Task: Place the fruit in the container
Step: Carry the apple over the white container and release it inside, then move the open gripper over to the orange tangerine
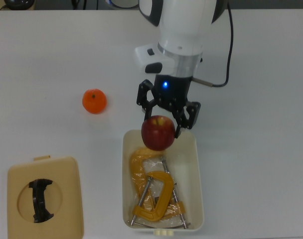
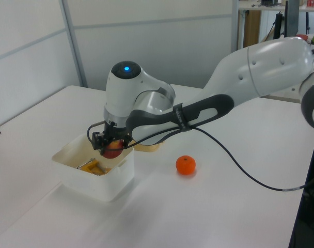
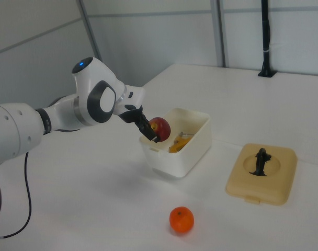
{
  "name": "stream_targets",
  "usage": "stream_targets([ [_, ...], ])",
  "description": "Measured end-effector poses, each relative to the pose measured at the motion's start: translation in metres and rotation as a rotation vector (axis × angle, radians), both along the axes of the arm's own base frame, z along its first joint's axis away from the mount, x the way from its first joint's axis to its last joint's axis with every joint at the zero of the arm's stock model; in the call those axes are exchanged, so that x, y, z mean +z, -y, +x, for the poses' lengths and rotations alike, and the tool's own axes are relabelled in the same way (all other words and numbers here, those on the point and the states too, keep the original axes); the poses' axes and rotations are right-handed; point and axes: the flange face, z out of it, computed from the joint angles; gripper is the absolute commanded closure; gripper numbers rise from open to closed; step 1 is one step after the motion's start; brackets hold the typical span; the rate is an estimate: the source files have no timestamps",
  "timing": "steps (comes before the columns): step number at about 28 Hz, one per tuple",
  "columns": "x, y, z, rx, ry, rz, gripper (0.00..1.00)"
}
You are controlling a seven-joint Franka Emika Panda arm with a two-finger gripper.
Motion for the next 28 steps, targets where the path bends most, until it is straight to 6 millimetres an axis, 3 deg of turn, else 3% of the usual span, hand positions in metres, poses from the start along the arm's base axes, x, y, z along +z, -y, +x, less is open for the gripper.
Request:
stream_targets([
  [11, 0.011, 0.009, 0.009, -0.008, 0.026, -0.001, 0.0],
  [19, 0.025, 0.052, -0.006, 0.173, -0.126, -0.007, 0.0],
  [25, 0.039, 0.094, -0.036, 0.338, -0.293, -0.027, 0.0],
  [28, 0.035, 0.11, -0.053, 0.398, -0.359, -0.037, 0.0],
])
